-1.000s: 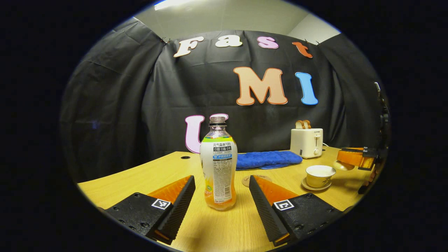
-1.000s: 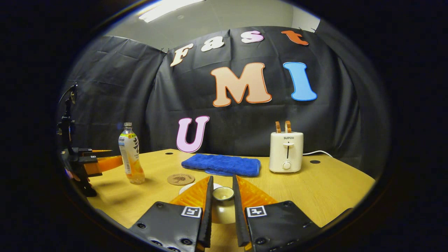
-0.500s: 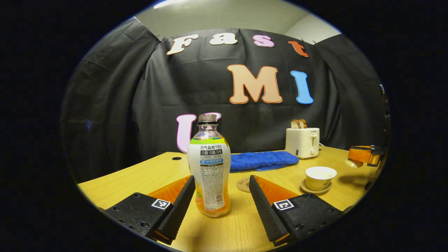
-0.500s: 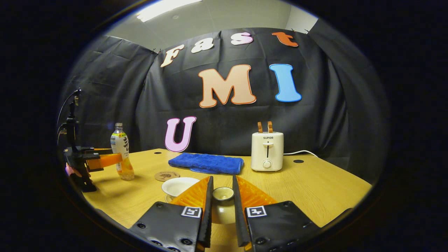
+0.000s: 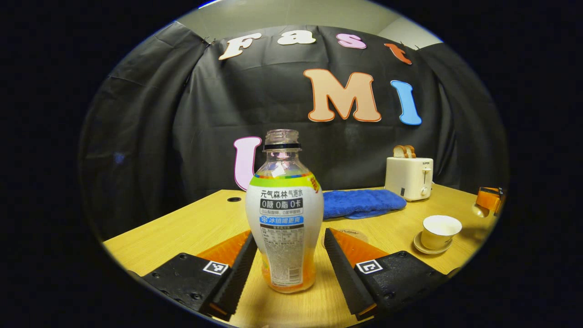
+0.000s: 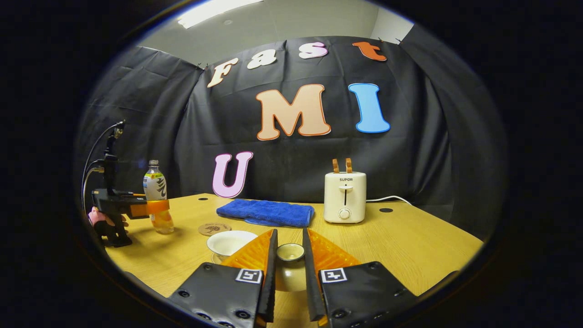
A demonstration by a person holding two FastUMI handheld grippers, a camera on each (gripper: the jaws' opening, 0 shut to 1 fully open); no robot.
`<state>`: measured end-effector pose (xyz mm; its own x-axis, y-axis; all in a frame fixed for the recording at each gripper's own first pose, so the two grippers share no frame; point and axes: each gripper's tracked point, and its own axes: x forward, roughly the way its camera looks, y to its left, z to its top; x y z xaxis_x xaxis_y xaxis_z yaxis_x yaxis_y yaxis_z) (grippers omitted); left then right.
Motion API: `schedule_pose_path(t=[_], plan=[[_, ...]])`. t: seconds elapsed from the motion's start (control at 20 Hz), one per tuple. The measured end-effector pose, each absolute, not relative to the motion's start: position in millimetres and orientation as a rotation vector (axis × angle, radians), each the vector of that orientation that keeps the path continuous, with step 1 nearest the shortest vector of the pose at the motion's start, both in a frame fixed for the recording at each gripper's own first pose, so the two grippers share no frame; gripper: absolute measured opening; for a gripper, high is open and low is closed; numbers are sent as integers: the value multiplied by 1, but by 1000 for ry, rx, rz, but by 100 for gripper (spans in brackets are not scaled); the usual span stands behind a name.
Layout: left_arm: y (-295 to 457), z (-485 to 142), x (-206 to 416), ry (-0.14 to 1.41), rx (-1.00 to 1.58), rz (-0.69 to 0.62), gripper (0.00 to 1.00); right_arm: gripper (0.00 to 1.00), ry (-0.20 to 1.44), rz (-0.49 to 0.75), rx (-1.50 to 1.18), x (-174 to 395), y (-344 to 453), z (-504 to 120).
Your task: Open the teacup lid with one hand, grasp the water bottle and pour water into the teacup with the other hand; after pouring, place the water bottle on the coaster and then close the teacup lid.
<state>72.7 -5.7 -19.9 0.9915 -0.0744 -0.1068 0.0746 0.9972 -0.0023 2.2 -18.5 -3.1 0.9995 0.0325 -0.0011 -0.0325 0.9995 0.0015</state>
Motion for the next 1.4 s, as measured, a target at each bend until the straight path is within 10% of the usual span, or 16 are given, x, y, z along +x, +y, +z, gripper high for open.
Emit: schedule_pose_path(t=[0.8,1.4], plan=[[-12,-30,81,196,107,-84,54,32,1,-10,0,1,-42,-2],[-36,32,78,82,924,5,53,32,-3,-97,-4,3,-82,1]])
